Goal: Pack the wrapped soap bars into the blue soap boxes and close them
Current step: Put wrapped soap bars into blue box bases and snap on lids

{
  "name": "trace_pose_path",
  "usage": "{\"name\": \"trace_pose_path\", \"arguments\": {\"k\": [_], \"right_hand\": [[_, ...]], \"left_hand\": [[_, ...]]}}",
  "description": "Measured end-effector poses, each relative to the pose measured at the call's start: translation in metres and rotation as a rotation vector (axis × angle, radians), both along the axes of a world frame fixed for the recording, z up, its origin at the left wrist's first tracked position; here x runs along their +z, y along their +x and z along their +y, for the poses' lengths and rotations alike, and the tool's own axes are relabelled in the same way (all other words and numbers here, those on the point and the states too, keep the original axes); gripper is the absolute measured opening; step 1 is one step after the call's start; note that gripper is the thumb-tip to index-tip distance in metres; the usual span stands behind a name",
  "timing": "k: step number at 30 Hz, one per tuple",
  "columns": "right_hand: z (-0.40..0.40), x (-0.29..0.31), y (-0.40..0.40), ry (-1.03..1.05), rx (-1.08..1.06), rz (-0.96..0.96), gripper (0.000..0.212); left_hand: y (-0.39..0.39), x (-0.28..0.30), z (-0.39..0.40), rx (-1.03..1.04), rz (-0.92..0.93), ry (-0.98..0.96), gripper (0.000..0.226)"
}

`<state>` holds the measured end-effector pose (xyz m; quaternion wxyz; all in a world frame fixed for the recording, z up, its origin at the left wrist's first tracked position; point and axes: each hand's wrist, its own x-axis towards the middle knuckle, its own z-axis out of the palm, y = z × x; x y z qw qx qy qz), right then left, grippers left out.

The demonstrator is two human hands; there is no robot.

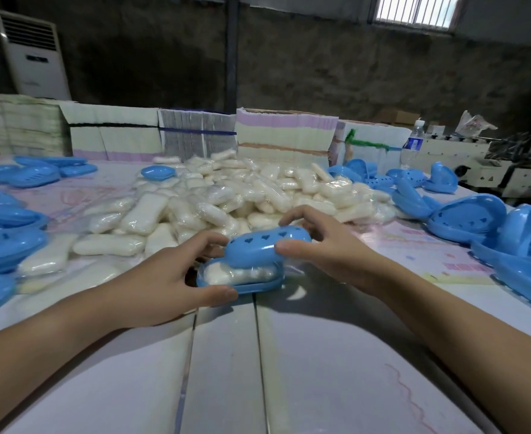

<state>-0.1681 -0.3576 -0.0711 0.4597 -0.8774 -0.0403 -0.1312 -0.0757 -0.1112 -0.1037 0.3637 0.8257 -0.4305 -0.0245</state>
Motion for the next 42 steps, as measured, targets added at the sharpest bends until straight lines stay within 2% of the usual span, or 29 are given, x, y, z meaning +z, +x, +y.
{"name": "trace_pose_path", "arguments": {"k": [3,8,13,17,27,37,42], "right_hand": [[-0.001,-0.002,0.000,-0.134,0.021,0.036,0.056],[0.004,-0.005,0.003,-0.308,0.006,-0.046,0.048],[0.008,-0.007,0.003,-0.328,0.016,-0.089,0.049],[0.012,-0.010,0.003,-0.359,0.060,-0.085,0.058],[0.019,-0.011,0.003,-0.369,0.107,-0.096,0.053],[0.017,-0.010,0.004,-0.371,0.123,-0.043,0.056],[0.019,-0.014,0.002,-0.366,0.148,-0.116,0.054]], "left_hand": [[-0.001,0.001,0.000,-0.004,-0.009,0.003,0.058],[-0.001,0.000,0.000,0.003,0.014,-0.013,0.065],[-0.001,0.003,0.001,-0.016,0.068,-0.038,0.078],[-0.001,0.002,-0.001,0.003,0.058,-0.064,0.073],[0.001,0.005,0.000,-0.048,0.136,-0.115,0.066],[0.002,0.004,0.002,-0.051,0.051,-0.058,0.057],[0.004,0.001,0.002,-0.049,0.040,-0.068,0.058]]}}
